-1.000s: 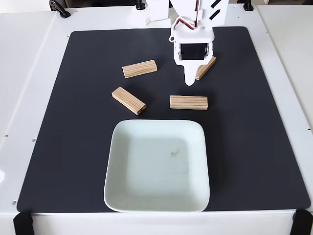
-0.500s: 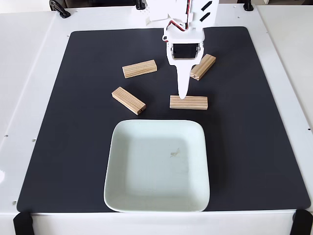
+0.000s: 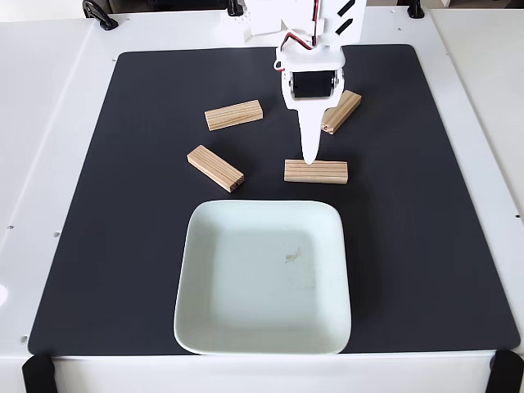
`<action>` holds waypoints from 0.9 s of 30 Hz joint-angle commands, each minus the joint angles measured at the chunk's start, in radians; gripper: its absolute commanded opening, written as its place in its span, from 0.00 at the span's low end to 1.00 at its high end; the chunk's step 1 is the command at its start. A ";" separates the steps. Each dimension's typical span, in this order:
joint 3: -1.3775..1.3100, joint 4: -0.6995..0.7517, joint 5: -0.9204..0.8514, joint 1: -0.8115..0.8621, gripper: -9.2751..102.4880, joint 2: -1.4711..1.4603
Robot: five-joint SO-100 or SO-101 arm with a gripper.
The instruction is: Pick up the wooden block and place them on the plate.
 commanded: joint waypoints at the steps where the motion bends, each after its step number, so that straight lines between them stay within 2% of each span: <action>1: -0.074 -0.002 -0.005 -0.003 0.29 -0.037; 27: -0.152 -0.011 -0.011 0.000 0.28 -0.189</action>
